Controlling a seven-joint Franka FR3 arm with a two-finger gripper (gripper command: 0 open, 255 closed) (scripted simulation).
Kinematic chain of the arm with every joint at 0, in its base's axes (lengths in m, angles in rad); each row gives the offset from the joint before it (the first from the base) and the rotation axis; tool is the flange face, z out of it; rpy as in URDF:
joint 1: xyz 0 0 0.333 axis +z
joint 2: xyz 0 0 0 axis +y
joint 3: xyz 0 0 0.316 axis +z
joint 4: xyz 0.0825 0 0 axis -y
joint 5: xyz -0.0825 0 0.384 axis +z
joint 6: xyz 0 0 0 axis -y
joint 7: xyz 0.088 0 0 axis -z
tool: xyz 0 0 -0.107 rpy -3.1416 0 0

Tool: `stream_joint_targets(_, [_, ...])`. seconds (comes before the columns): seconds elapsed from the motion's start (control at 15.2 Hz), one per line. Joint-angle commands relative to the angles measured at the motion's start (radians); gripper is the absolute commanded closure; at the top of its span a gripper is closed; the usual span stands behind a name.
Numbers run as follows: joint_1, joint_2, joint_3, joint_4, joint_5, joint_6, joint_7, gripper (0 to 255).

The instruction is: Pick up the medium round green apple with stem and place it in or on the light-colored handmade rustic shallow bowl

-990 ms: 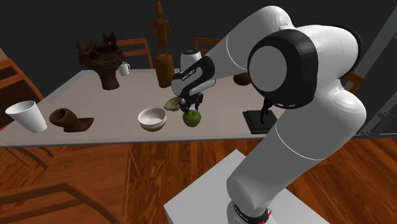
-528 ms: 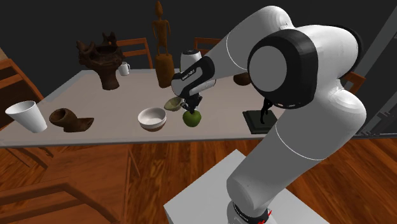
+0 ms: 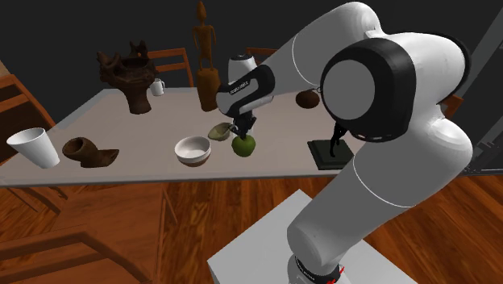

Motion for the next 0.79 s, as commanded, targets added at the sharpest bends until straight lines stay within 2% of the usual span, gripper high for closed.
stream_joint_targets(0.0, [0.001, -0.015, 0.001, 0.015, 0.001, -0.03, -0.001, 255])
stream_joint_targets(0.73, [0.003, -0.07, 0.007, 0.115, 0.006, -0.185, -0.009, 255])
